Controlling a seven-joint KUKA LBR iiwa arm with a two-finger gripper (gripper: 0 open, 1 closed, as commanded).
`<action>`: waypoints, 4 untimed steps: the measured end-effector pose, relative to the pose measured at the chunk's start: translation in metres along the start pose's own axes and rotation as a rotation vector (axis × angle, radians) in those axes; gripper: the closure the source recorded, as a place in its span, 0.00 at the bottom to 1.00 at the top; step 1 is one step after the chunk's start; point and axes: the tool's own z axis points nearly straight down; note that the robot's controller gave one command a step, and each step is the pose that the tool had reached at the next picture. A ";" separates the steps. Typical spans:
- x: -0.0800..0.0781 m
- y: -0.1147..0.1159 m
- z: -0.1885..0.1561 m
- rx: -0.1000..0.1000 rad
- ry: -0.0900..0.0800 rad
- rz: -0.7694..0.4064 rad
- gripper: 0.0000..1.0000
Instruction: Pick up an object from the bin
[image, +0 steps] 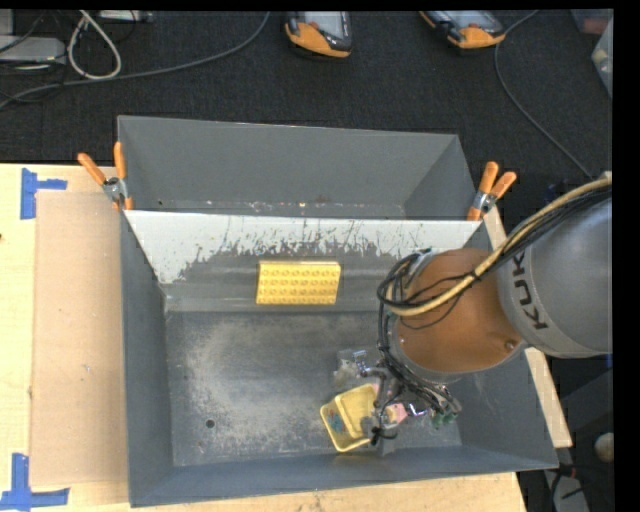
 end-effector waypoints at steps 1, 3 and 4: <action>-0.006 0.003 0.008 0.002 0.010 -0.013 0.00; -0.005 0.006 -0.007 0.002 0.005 -0.016 1.00; -0.005 0.007 -0.026 0.001 0.003 -0.014 1.00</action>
Offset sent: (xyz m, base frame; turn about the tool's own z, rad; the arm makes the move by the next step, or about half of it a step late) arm -0.0066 0.0046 -0.0312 -0.0226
